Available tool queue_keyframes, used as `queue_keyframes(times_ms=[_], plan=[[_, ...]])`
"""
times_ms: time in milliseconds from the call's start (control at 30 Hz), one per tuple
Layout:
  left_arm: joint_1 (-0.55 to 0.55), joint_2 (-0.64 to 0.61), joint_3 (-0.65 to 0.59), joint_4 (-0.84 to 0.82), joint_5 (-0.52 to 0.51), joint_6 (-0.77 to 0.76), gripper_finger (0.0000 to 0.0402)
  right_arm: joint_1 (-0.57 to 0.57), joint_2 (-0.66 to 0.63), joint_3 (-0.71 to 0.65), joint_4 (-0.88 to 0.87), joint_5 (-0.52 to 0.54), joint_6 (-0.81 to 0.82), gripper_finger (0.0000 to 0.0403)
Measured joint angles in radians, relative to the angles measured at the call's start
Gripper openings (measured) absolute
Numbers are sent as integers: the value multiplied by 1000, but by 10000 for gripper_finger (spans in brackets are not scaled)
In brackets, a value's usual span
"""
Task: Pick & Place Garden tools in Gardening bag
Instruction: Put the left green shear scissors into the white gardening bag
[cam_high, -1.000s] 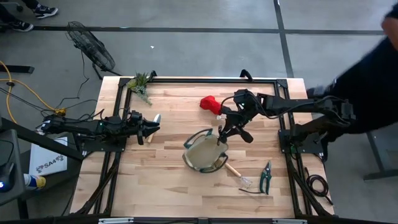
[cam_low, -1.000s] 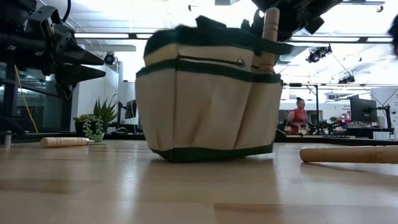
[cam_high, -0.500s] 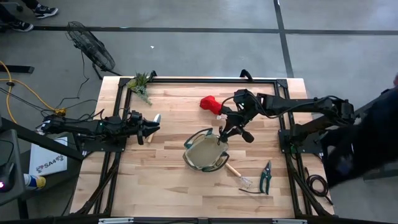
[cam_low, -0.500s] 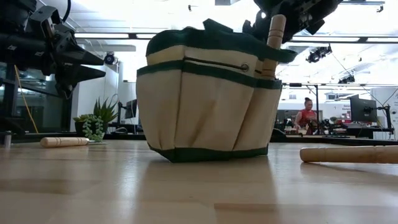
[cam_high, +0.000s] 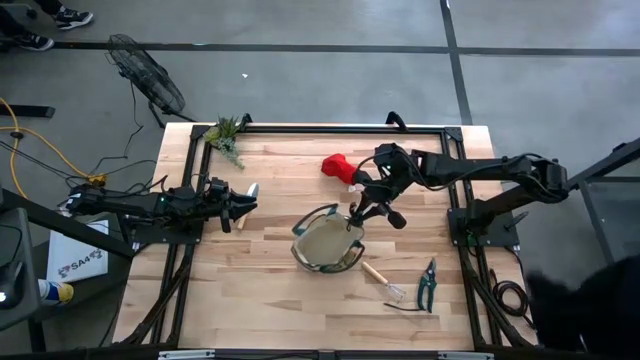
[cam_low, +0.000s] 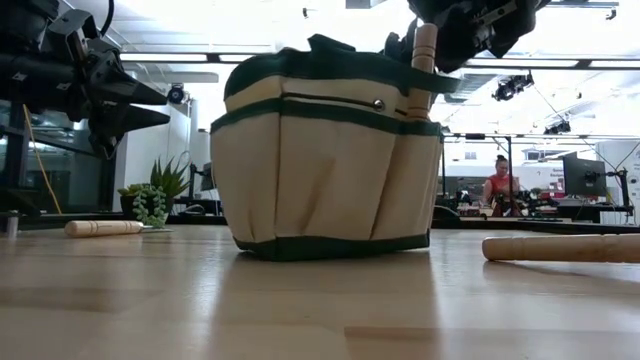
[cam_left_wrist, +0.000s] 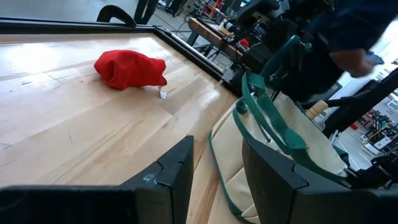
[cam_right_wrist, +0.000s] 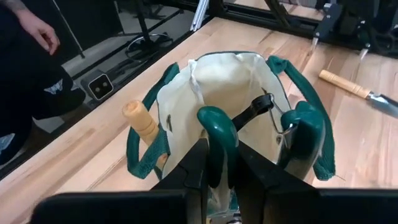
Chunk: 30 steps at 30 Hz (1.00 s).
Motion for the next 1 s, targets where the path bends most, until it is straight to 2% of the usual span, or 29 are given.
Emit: queue_keyframes(times_ms=[400, 533, 800, 1000], plan=[[0, 0, 0, 0, 4, 0, 134, -14, 0, -1, -15, -16, -88, 39], [0, 0, 0, 0, 4, 0, 134, -16, 0, -1, -21, 78, -16, 39], [0, 0, 0, 0, 4, 0, 134, -15, 0, -1, -33, 112, 190, 39], [0, 0, 0, 0, 4, 0, 134, -15, 0, -1, -32, 267, 371, 39]])
